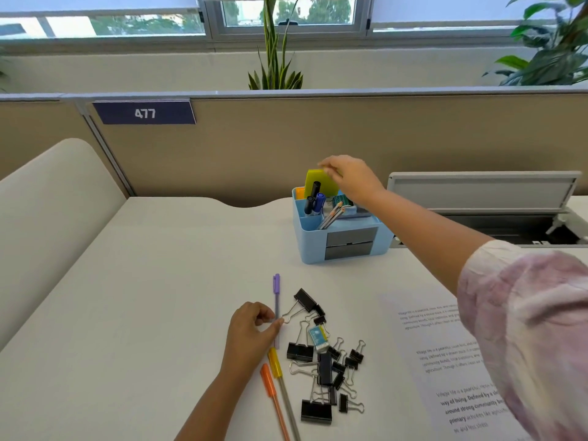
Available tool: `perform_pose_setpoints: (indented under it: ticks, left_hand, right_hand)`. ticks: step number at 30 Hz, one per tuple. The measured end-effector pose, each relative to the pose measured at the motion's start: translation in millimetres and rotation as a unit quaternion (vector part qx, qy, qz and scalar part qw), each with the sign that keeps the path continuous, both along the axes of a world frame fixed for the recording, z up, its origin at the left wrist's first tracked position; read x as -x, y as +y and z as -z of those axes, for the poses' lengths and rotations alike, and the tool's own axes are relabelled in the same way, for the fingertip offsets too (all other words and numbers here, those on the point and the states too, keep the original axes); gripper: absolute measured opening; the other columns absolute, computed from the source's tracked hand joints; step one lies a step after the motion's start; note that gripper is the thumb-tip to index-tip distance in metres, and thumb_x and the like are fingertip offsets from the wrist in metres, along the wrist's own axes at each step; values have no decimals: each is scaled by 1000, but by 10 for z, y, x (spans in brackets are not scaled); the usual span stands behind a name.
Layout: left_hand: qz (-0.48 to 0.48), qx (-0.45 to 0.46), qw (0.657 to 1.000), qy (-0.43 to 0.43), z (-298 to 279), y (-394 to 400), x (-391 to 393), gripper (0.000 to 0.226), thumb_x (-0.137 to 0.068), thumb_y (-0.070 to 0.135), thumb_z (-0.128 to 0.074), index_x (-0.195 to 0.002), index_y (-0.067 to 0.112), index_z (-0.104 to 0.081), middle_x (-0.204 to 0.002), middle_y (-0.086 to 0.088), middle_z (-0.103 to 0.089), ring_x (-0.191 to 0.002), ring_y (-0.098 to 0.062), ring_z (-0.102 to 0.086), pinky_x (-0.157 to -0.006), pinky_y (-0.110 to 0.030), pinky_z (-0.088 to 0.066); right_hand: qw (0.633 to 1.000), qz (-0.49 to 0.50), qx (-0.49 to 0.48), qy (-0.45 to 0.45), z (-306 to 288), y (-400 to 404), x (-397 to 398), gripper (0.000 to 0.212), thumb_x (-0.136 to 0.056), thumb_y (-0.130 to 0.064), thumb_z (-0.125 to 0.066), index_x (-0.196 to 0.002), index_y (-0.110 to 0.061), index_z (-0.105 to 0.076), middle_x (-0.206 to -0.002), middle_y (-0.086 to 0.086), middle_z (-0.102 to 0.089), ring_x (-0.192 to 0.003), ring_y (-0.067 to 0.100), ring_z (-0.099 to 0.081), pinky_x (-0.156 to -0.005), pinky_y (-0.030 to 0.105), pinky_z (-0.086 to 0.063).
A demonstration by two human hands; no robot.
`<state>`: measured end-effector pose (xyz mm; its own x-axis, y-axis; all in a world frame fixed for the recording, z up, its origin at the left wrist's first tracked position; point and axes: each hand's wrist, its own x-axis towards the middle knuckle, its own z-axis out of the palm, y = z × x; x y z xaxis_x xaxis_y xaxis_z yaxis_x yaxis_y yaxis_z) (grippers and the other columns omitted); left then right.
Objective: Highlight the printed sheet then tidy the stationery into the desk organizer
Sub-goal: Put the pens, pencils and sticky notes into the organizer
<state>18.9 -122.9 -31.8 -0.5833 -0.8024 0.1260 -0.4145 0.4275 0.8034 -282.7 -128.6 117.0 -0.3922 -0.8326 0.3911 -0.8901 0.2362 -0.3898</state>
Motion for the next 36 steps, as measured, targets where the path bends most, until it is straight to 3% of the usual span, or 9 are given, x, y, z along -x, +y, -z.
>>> perform_pose_setpoints:
  ticks: [3,9,15,21,23,24,26,31,36]
  left_hand:
    - [7,-22,1000,7,-43,-5,-29,13,-77,19,-71,-76,17,-59,-79,2,-59,-76,-7,-52,-62,-10,-40]
    - [5,-69,997,24,-94,-3,-50,9,-78,13,-69,-82,13,-61,-83,1,-61,-80,-12,-57,-67,-13,-42]
    - [11,21,1000,-14,34,7,-12,38,-66,34,-69,-100,21,-58,-92,5,-57,-90,-13,-54,-82,-25,-39]
    - [16,40,997,-61,36,37,-25,36,-66,39,-58,-98,23,-62,-102,1,-57,-100,-16,-49,-82,-18,-27]
    - [27,43,996,-70,41,59,-46,40,-67,44,-53,-101,24,-61,-105,3,-55,-101,-14,-46,-83,-17,-26]
    - [30,45,996,-71,54,62,-60,43,-67,46,-51,-102,23,-61,-105,3,-55,-101,-14,-46,-83,-17,-26]
    - [28,52,996,-73,67,68,-84,42,-69,44,-50,-103,21,-61,-105,2,-56,-100,-14,-47,-83,-16,-25]
    - [1,45,998,-42,35,117,-152,25,-78,14,-65,-102,16,-60,-89,0,-56,-84,-15,-52,-77,-22,-42]
    - [-25,19,999,-36,2,180,-280,25,-78,6,-66,-101,11,-58,-79,3,-53,-74,-10,-50,-65,-11,-36]
  right_hand:
    - [1000,-14,11,2,17,99,-42,31,-98,-20,-41,-125,-11,-54,-122,9,-59,-112,20,-53,-94,33,-44]
    - [974,-112,125,152,34,614,-471,21,-89,-18,-52,-98,-6,-66,-100,11,-64,-94,24,-55,-86,32,-42]
    - [982,-175,72,-14,608,1387,-1440,21,-89,-26,-53,-95,-13,-67,-93,2,-63,-92,12,-50,-82,23,-41]
    - [982,-126,-47,-131,1109,1661,-1937,30,-83,-46,-47,-92,-26,-68,-100,-9,-59,-101,5,-46,-91,26,-38]
    - [986,-114,-60,-106,1178,1664,-2112,30,-81,-47,-47,-86,-26,-68,-107,-9,-59,-110,2,-42,-107,39,-26]
    - [986,-108,-85,-92,1186,1672,-2189,29,-81,-48,-49,-86,-26,-68,-115,-9,-56,-119,1,-37,-113,45,-9]
    - [983,-87,-145,-66,1229,1684,-2301,27,-82,-47,-54,-89,-25,-68,-131,-9,-47,-136,8,-24,-109,45,19]
    - [968,2,-249,18,1228,1701,-2518,31,-57,-65,-65,-55,-33,-63,-115,-6,-65,-120,22,-54,-107,52,6]
    - [982,9,-189,-16,1246,1684,-2619,28,-80,-49,-60,-83,-23,-70,-144,1,-41,-142,25,-18,-97,46,35]
